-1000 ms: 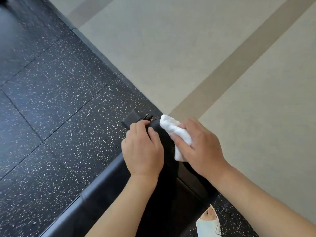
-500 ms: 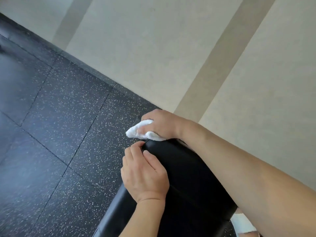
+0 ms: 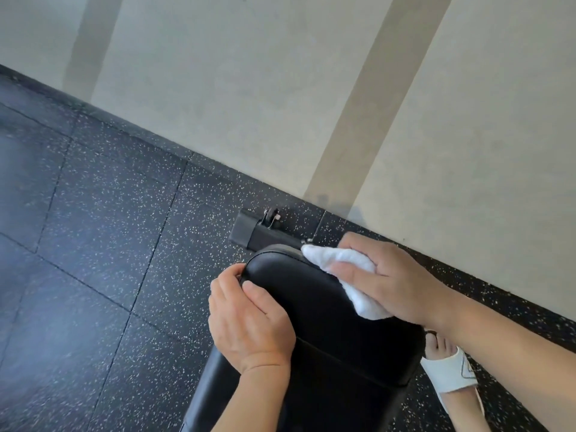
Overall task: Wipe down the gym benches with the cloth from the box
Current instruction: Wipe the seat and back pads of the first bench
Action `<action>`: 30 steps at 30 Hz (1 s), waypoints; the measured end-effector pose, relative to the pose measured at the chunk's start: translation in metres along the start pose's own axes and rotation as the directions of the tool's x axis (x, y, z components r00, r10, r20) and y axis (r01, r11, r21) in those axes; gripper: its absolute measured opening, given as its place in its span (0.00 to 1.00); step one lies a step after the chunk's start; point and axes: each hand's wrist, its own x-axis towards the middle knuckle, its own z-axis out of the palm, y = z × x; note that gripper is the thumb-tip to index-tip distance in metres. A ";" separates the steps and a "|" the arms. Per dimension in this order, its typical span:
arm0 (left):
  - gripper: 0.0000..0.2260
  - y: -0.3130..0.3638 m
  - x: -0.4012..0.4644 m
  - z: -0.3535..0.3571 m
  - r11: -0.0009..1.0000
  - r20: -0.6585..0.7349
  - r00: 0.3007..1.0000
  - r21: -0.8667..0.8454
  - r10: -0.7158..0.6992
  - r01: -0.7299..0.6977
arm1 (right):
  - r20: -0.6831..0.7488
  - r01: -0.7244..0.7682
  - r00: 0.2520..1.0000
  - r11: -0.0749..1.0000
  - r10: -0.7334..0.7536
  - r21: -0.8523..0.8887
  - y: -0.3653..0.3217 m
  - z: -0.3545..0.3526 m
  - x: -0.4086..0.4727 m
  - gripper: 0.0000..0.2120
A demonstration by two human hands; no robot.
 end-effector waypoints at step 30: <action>0.17 -0.007 0.000 0.006 1.000 -0.058 0.998 0.029 0.006 -0.004 | -0.142 0.166 0.963 0.921 -0.228 -0.352 -0.035 0.028 0.028 0.12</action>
